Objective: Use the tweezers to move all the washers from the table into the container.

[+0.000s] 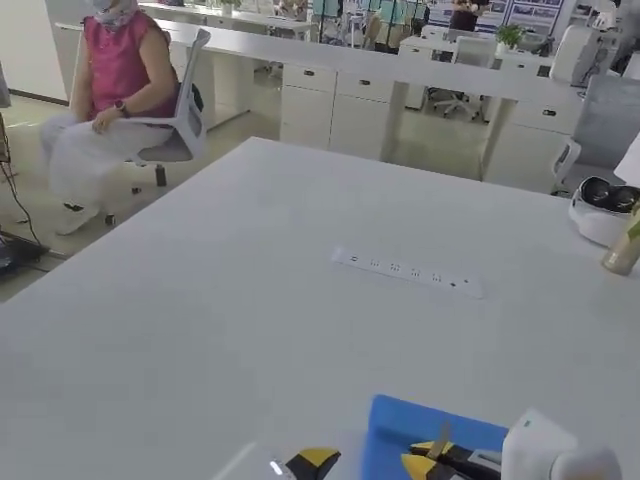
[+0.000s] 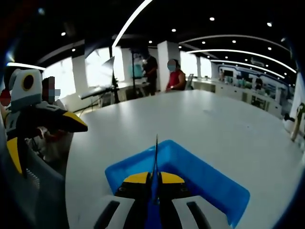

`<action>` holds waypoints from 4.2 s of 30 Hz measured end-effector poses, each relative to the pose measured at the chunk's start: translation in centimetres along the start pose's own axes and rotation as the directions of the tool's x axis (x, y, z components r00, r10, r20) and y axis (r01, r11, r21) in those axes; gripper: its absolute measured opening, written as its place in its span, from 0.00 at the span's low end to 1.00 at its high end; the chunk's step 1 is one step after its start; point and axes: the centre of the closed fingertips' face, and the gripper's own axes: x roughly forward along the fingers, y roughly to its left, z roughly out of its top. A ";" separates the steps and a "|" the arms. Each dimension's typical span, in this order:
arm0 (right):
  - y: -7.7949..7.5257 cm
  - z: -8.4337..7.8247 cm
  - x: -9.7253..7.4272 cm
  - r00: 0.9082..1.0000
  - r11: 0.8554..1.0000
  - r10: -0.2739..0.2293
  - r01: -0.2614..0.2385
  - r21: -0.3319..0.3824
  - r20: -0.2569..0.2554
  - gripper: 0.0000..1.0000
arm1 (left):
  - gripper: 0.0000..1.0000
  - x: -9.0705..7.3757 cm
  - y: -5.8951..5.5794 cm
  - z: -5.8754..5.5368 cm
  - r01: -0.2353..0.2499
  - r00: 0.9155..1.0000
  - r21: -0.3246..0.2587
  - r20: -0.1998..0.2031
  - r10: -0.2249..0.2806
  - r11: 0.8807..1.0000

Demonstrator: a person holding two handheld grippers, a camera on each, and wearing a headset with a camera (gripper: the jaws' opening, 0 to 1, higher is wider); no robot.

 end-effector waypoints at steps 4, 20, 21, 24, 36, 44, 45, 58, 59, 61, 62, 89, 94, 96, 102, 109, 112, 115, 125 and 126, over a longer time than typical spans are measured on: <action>-0.1 -0.1 0.1 1.000 1.000 0.001 -0.002 -0.013 -0.001 0.03 | 0.67 0.0 0.1 -0.1 0.000 1.000 -0.004 -0.003 0.000 1.000; -0.3 -0.3 -0.1 1.000 1.000 -0.005 0.005 -0.015 -0.013 0.03 | 0.66 0.0 0.0 -0.1 0.001 1.000 0.003 -0.005 -0.001 1.000; -0.2 -0.3 -0.2 1.000 1.000 -0.006 0.005 -0.016 -0.014 0.03 | 0.66 0.0 -0.1 -0.1 0.002 1.000 0.007 -0.007 -0.002 1.000; -0.2 -0.3 -0.2 1.000 1.000 -0.004 0.004 -0.031 -0.022 0.03 | 0.66 0.1 -0.1 -0.1 0.005 1.000 0.009 -0.008 -0.005 1.000; -1.8 -0.5 -0.6 0.998 0.999 -0.036 0.034 -0.040 -0.049 0.03 | 0.65 0.0 0.0 -0.1 0.003 1.000 0.003 -0.001 -0.003 1.000; -2.1 -0.3 -0.6 0.998 0.998 -0.047 0.045 -0.036 -0.050 0.03 | 0.65 0.0 0.0 -0.1 0.007 1.000 0.004 -0.004 -0.007 1.000; -2.2 -0.3 -0.6 0.998 0.998 -0.047 0.045 -0.034 -0.049 0.03 | 0.65 0.0 -0.1 -0.2 0.008 1.000 0.004 -0.006 -0.008 1.000; -1.9 0.0 -1.0 0.998 0.999 -0.048 0.048 -0.005 -0.031 0.04 | 0.65 0.0 -0.1 -0.2 0.009 1.000 0.008 -0.006 -0.008 1.000; -1.9 0.0 -1.0 0.998 0.999 -0.049 0.049 -0.003 -0.028 0.04 | 0.65 0.0 0.0 -0.2 0.008 1.000 0.008 -0.006 -0.008 1.000; -1.9 0.3 -1.2 0.999 0.999 -0.052 0.052 0.009 -0.016 0.04 | 0.65 0.0 -0.1 -0.2 0.008 1.000 0.008 -0.005 -0.008 1.000; -2.0 0.5 -1.4 0.998 0.998 -0.055 0.055 0.019 -0.008 0.04 | 0.65 0.0 -0.1 -0.2 0.008 1.000 0.009 -0.005 -0.008 1.000; 1.6 5.2 -5.3 0.985 0.981 0.004 -0.037 0.190 0.171 0.03 | 0.65 0.0 -0.4 -0.1 0.027 1.000 0.003 0.001 -0.027 1.000; 3.5 4.9 -5.2 0.984 0.978 0.037 -0.071 0.196 0.174 0.03 | 0.66 0.1 -0.6 -0.2 0.039 0.999 0.010 -0.005 -0.039 0.999; 4.1 4.7 -5.1 0.984 0.976 0.047 -0.082 0.201 0.173 0.04 | 0.66 0.1 -0.7 -0.1 0.040 0.999 0.012 -0.005 -0.040 0.999; 4.8 3.5 -5.1 0.983 0.971 0.067 -0.103 0.216 0.168 0.04 | 0.66 0.1 -0.7 0.0 0.047 0.999 0.006 0.001 -0.047 0.999; 6.1 1.3 -4.3 0.986 0.975 0.114 -0.135 0.176 0.122 0.04 | 0.66 0.2 -1.1 -0.1 0.065 0.998 0.012 -0.006 -0.065 0.998; 6.5 0.3 -3.7 0.988 0.978 0.125 -0.138 0.157 0.089 0.04 | 0.65 0.2 -1.2 -0.2 0.065 0.998 0.021 -0.016 -0.065 0.998; 7.2 -0.1 -3.3 0.989 0.983 0.139 -0.145 0.110 0.056 0.04 | 0.65 0.2 -1.2 -0.2 0.064 0.998 0.024 -0.018 -0.064 0.998; 6.9 -1.5 -2.1 0.980 0.980 0.199 -0.199 0.011 0.006 0.04 | 0.65 0.2 -1.1 -0.4 0.063 0.998 0.024 -0.025 -0.063 0.998; 6.9 -1.7 -2.0 0.979 0.979 0.206 -0.206 -0.008 -0.002 0.04 | 0.65 0.3 -1.1 -0.4 0.063 0.998 0.024 -0.025 -0.063 0.998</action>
